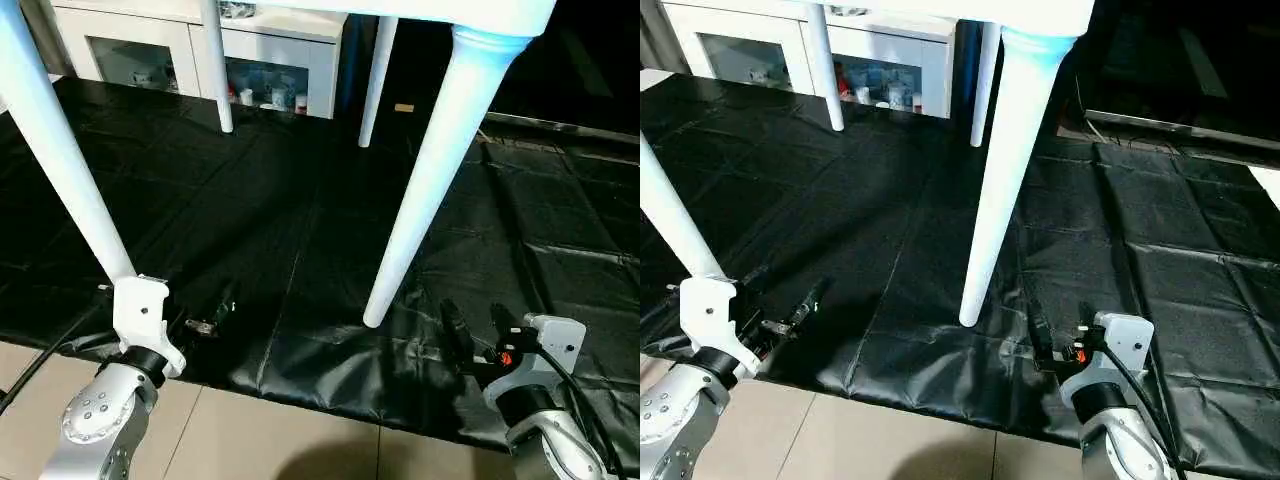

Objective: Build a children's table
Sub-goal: Flip table

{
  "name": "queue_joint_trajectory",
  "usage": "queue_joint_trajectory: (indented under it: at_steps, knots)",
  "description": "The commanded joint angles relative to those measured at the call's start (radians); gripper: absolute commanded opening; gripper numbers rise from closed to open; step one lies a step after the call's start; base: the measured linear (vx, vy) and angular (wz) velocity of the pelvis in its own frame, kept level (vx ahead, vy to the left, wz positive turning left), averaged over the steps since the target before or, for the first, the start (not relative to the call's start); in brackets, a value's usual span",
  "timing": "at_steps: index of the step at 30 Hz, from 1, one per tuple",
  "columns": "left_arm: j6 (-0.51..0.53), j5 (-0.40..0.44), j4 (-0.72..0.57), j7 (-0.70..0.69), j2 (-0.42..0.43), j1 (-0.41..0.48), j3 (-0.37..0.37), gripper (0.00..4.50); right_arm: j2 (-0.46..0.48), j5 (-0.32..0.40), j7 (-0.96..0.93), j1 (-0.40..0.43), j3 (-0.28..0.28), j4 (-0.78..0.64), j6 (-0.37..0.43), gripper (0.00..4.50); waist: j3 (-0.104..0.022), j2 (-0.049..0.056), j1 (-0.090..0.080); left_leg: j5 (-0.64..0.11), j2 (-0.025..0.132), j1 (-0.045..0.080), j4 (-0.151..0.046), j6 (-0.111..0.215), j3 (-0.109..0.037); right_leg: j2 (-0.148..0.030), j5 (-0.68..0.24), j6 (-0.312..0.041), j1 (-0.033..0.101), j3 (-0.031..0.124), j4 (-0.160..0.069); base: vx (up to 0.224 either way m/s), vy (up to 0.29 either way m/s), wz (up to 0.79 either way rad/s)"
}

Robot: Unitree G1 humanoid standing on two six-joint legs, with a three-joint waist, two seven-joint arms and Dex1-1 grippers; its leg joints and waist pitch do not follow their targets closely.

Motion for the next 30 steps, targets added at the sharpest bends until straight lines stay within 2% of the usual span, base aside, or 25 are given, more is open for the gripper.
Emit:
queue_joint_trajectory:
  at_steps: [1, 8, 17, 30]
  knots:
    - [0.004, 0.003, 0.005, 0.005, -0.005, -0.003, -0.001, 4.45, -0.007, -0.005, -0.006, 0.0, 0.0, 0.003, 0.013, 4.01, -0.026, 0.015, 0.001, -0.194, 0.065, 0.001, -0.085, 0.002, -0.025, -0.106, -0.046, -0.094, 0.032, 0.064, -0.083, 0.0, 0.0, 0.0]
    - [0.004, 0.003, 0.005, 0.005, -0.005, -0.003, -0.001, 4.45, -0.007, -0.005, -0.006, 0.0, 0.0, 0.003, 0.013, 4.01, -0.023, 0.015, 0.001, -0.232, 0.065, 0.003, -0.088, -0.007, -0.025, -0.107, -0.144, -0.079, 0.028, 0.066, -0.091, 0.0, 0.0, 0.0]
    - [0.004, 0.003, 0.005, 0.005, -0.005, -0.003, -0.001, 4.45, -0.007, -0.005, -0.006, 0.0, 0.0, 0.003, 0.013, 4.01, -0.027, 0.015, 0.002, -0.202, 0.065, 0.002, -0.085, -0.003, -0.025, -0.107, -0.094, -0.086, 0.03, 0.066, -0.086, 0.0, 0.0, 0.0]
    - [0.004, 0.003, 0.005, 0.005, -0.005, -0.003, -0.001, 4.45, -0.007, -0.005, -0.006, 0.0, 0.0, 0.003, 0.013, 4.01, -0.026, 0.015, 0.002, -0.209, 0.065, 0.003, -0.085, -0.003, -0.025, -0.106, -0.109, -0.084, 0.029, 0.065, -0.087, 0.0, 0.0, 0.0]
